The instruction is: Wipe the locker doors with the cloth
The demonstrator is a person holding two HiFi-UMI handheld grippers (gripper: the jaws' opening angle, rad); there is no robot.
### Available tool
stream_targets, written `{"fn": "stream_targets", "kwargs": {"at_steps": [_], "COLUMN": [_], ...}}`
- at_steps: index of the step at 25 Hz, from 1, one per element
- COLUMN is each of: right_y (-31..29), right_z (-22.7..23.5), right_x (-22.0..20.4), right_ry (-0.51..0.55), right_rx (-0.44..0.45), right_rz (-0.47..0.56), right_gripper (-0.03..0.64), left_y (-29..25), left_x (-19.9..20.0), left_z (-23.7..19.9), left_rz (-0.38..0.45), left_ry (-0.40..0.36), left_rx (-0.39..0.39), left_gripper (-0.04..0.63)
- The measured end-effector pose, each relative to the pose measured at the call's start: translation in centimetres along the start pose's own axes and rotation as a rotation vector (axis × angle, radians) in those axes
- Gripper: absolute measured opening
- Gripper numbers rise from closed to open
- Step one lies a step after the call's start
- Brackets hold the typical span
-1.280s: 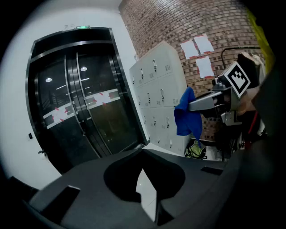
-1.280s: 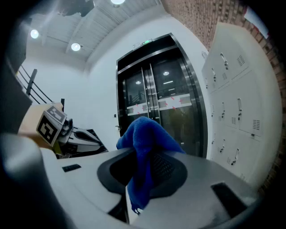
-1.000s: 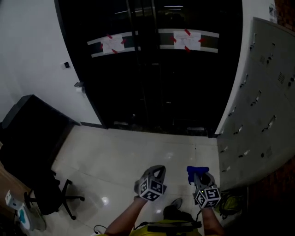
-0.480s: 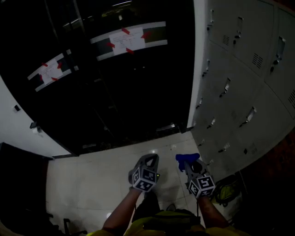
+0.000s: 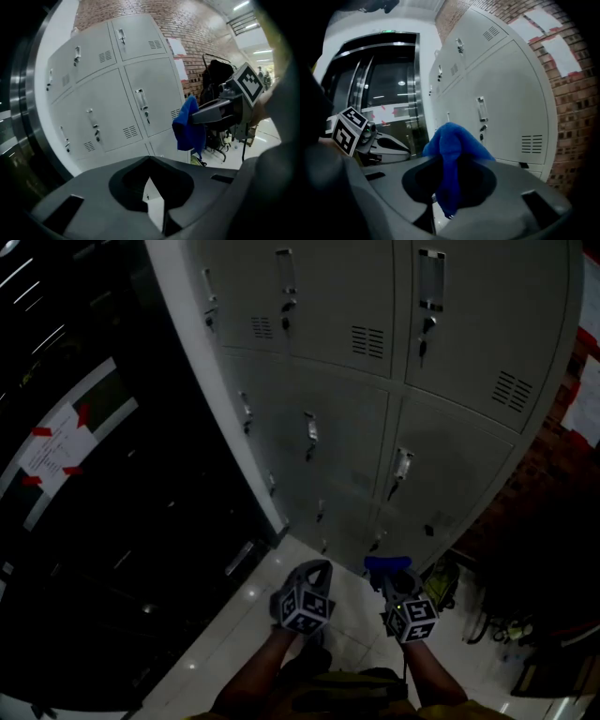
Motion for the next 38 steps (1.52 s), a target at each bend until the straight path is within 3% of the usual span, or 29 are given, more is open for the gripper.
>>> {"fn": "stream_targets", "kwargs": {"at_steps": [4,7,13,21,29,34,38], "right_y": [-1.9,-3.3,-6.0,-11.4,-19.6,-23.1,-20.6], "right_z": [1.8,4.6,11.4,19.5,16.6,17.1,18.3], "right_x": [1.3,0.0,-3.5,-8.7,-11.0,-9.2,-8.3], "right_ry": [-0.010,-0.053,-0.104,-0.089,-0.095,-0.211,-0.211], "right_rx": [-0.176,-0.296,-0.455,-0.447,-0.357,-0.427,-0.428], "right_rz": [0.044,0.039,0.042,0.081,0.011,0.060,0.089], "right_gripper": [0.071,0.071,0.071,0.071,0.071,0.067,0.067], "left_y": [-5.1,-9.4,-17.4,-27.8,-27.1,-26.8,-27.6], "left_x": [1.7,1.8,1.0,-2.4,-6.8,-7.8,-7.0], "left_z": [-2.5,-2.5,0.0,4.8,3.7,2.4,2.8], "left_rz": [0.040,0.057,0.059,0.040,-0.021,-0.028,-0.015], "left_ry": [-0.121,-0.190,-0.217,-0.171,-0.106,-0.088,-0.105], "left_rx": [-0.131,-0.214,-0.308,-0.332,-0.338,-0.330,-0.343], "left_gripper": [0.005,0.005,0.005,0.005,0.005,0.005,0.005]}}
Point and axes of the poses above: the fingertips, and each gripper's own axes: y backward along the fingers, z to its right, x out of its top, the point moved 2 cm from there along y, backward along the fingers, and after that the axes turned 7 degrees about -y, right-handed, at the moved point
